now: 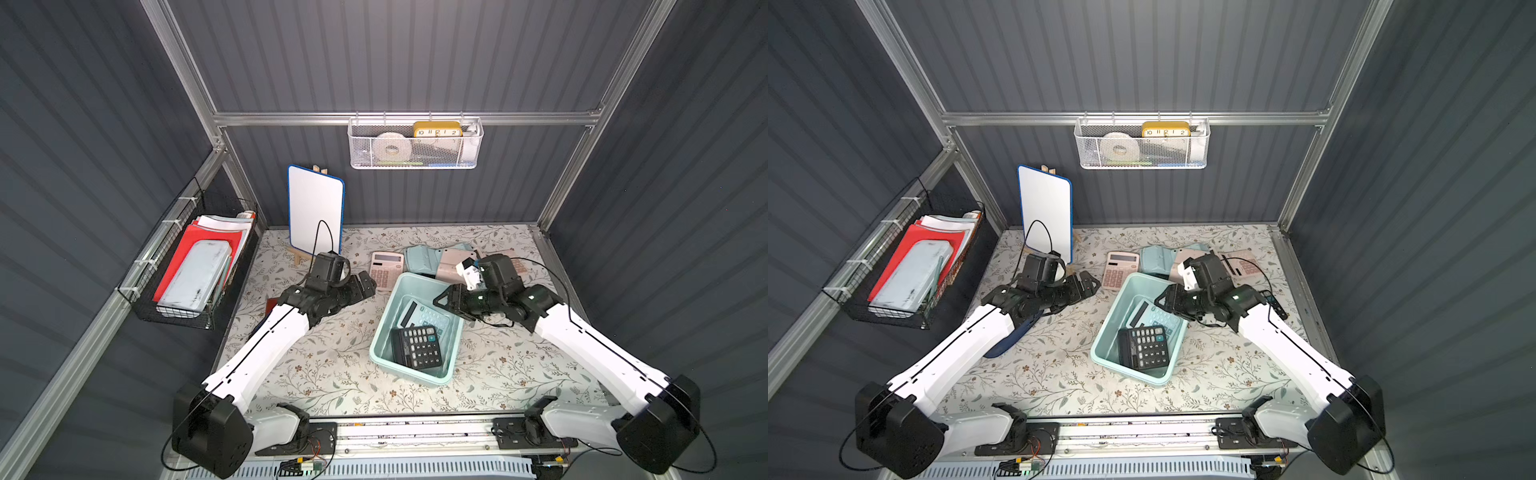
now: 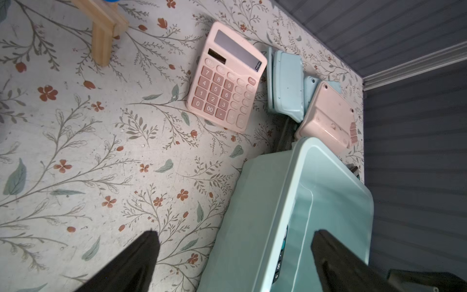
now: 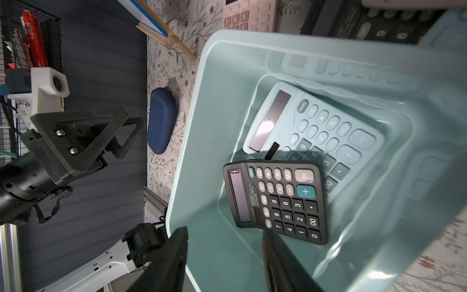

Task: Put the calculator in the storage box
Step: Adjust the calculator in the storage box, then adjust the storage box at the center of the board.

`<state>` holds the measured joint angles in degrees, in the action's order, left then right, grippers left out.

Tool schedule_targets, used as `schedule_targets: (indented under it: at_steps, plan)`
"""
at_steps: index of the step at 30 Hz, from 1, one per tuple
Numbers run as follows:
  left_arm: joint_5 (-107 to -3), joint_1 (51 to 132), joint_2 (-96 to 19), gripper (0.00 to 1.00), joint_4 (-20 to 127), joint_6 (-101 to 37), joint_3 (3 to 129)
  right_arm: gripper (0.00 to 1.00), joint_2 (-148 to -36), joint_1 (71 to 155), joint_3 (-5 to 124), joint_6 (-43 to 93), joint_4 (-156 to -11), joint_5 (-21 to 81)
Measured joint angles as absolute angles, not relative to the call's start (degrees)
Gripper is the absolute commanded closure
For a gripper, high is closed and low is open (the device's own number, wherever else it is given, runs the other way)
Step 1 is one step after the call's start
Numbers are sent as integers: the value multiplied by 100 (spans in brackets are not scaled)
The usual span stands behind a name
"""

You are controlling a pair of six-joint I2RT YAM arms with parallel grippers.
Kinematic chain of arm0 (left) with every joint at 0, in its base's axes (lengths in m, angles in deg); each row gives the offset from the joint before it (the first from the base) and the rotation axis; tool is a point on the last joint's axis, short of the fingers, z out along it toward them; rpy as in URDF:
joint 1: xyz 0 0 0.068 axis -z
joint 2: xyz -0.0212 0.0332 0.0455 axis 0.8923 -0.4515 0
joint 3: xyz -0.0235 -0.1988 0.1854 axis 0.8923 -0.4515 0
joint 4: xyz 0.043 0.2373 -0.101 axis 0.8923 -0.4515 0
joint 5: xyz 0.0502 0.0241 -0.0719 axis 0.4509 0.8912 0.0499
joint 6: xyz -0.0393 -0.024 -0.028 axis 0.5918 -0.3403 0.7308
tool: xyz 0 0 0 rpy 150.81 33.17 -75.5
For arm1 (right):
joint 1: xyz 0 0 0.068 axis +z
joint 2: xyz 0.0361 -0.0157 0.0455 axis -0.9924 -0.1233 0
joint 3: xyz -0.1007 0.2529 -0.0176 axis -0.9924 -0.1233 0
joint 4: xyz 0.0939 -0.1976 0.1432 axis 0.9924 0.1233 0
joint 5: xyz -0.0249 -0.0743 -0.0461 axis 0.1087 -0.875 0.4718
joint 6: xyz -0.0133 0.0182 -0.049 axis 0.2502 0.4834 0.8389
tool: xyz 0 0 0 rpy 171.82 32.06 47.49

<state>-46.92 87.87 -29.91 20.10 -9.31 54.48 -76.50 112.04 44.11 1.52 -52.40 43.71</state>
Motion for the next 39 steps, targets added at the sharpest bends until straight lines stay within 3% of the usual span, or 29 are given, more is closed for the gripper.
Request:
schedule_targets:
  at_steps: [9,15,21,29,33,39]
  plan:
    - [-5011,8781,-3826,1,1267,-756,6305,48,-8961,11644,5230,18,-4531,4450]
    - [-5426,8743,-4309,1,635,-732,6864,59,-10286,11840,6745,353,-3602,3991]
    - [-5630,8739,-4952,1,113,-807,7166,63,-11287,11941,7554,893,-2914,3204]
    - [-5905,8739,-5280,1,-56,-820,7227,66,-11473,12007,7488,1719,-2892,2506]
    - [-5997,8726,-5352,1,-86,-820,7476,75,-11462,12055,7372,2049,-3098,2373]
    - [-6209,8722,-5360,1,-115,-820,7561,75,-11027,12413,6734,2390,-3533,2196]
